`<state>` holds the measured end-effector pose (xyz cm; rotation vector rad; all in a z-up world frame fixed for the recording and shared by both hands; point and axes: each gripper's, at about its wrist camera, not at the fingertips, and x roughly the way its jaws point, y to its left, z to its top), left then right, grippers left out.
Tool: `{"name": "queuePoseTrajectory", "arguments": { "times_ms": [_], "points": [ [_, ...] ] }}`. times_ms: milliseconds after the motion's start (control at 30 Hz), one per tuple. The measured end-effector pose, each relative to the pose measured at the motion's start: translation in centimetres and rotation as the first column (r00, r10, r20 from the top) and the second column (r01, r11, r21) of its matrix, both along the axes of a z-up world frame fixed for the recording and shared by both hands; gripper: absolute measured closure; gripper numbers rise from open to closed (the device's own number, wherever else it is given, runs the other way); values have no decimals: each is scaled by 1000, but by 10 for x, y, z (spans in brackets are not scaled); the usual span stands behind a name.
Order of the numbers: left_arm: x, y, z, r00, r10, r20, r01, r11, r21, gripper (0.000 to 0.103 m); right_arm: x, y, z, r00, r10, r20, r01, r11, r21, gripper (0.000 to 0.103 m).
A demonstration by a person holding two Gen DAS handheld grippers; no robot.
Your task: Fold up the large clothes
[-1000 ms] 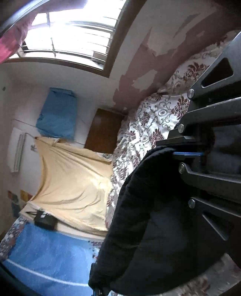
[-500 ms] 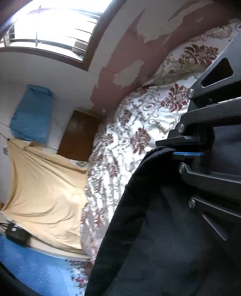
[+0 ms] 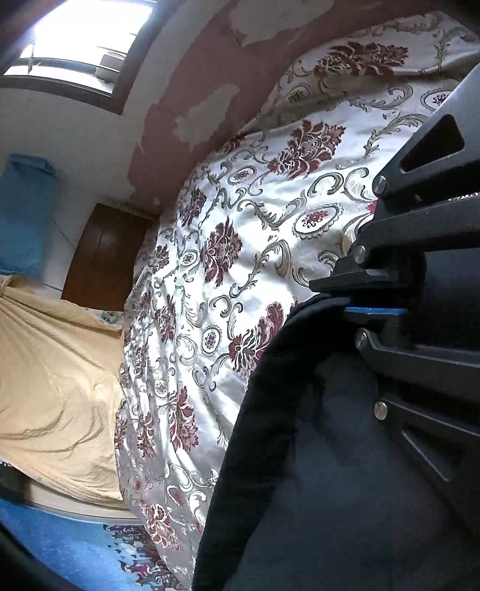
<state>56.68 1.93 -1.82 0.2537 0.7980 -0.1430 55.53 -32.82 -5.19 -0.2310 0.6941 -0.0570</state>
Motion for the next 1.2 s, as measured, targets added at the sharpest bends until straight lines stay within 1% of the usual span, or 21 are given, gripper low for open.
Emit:
{"name": "queuePoseTrajectory", "arguments": {
  "times_ms": [100, 167, 200, 233, 267, 333, 367, 500, 567, 600, 633, 667, 700, 767, 833, 867, 900, 933, 1033, 1100, 1200],
  "points": [
    [4, 1, -6, 999, 5, -35, -5, 1000, -8, 97, 3, 0, -2, 1000, 2, -11, -2, 1000, 2, 95],
    [6, 5, -8, 998, 0, -59, -2, 999, -34, 95, 4, -1, -3, 1000, 7, -24, -6, 1000, 14, 93],
    [6, 7, -7, 998, 0, -65, -3, 999, -46, 93, 4, -3, -2, 1000, 9, -27, -8, 1000, 28, 90],
    [5, 10, -4, 997, 3, -73, -8, 998, -64, 86, 4, -6, 0, 1000, 9, -22, -8, 999, 41, 79],
    [4, 13, -2, 997, 8, -81, -15, 997, -80, 79, 0, -9, 4, 1000, 11, -15, -10, 998, 60, 72],
    [-1, 20, 4, 996, 34, -77, -42, 994, -105, 42, -9, -12, 12, 1000, 17, 8, -18, 996, 89, 38],
    [-5, 23, 7, 997, 43, -67, -51, 992, -116, 37, -13, -12, 15, 1000, 19, 16, -21, 995, 93, 34],
    [-30, 35, 25, 996, 85, -11, -86, 984, -153, 36, -42, -11, 26, 999, 35, 18, -37, 994, 105, 31],
    [-52, 36, 32, 997, 74, 27, -68, 979, -192, 36, -59, -11, 29, 999, 44, 22, -47, 990, 134, 26],
    [-61, 35, 34, 997, 64, 39, -54, 977, -206, 33, -69, -9, 30, 998, 54, 27, -58, 986, 155, 24],
    [-75, 32, 35, 998, 43, 55, -30, 974, -226, 26, -79, -7, 29, 997, 70, 32, -74, 982, 172, 19],
    [-84, 28, 34, 997, 26, 67, -9, 971, -237, 23, -84, -4, 28, 996, 81, 33, -85, 981, 176, 16],
    [-92, 23, 33, 997, 8, 82, 12, 971, -241, 19, -90, 0, 24, 996, 89, 31, -93, 981, 170, 14],
    [-104, 10, 21, 995, -13, 98, 33, 980, -198, 18, -94, 7, 12, 996, 86, 21, -88, 986, 140, 14],
    [-103, -1, 3, 997, 1, 79, 9, 991, -135, 18, -93, 8, 5, 997, 72, 16, -74, 988, 137, 12],
    [-103, -2, -4, 997, 10, 78, 0, 992, -127, 18, -92, 6, 2, 998, 61, 22, -64, 988, 140, 10],
    [-103, -2, -11, 996, 14, 89, -2, 991, -134, 17, -91, 5, -1, 999, 48, 24, -51, 988, 148, 5],
    [-104, -1, -15, 995, 19, 102, -5, 990, -141, 13, -90, 2, -5, 999, 41, 19, -44, 986, 163, 1],
    [-103, 3, -24, 994, 38, 107, -20, 987, -159, 6, -87, -9, -22, 1000, 24, 2, -24, 971, 237, 0],
    [-100, 4, -29, 994, 39, 98, -22, 985, -171, 3, -89, -14, -30, 1000, 2, 12, -5, 960, 281, 0],
    [-97, 6, -36, 996, 35, 87, -19, 984, -178, 1, -89, -13, -36, 1000, -4, 21, -2, 960, 281, 0]
  ]
}}
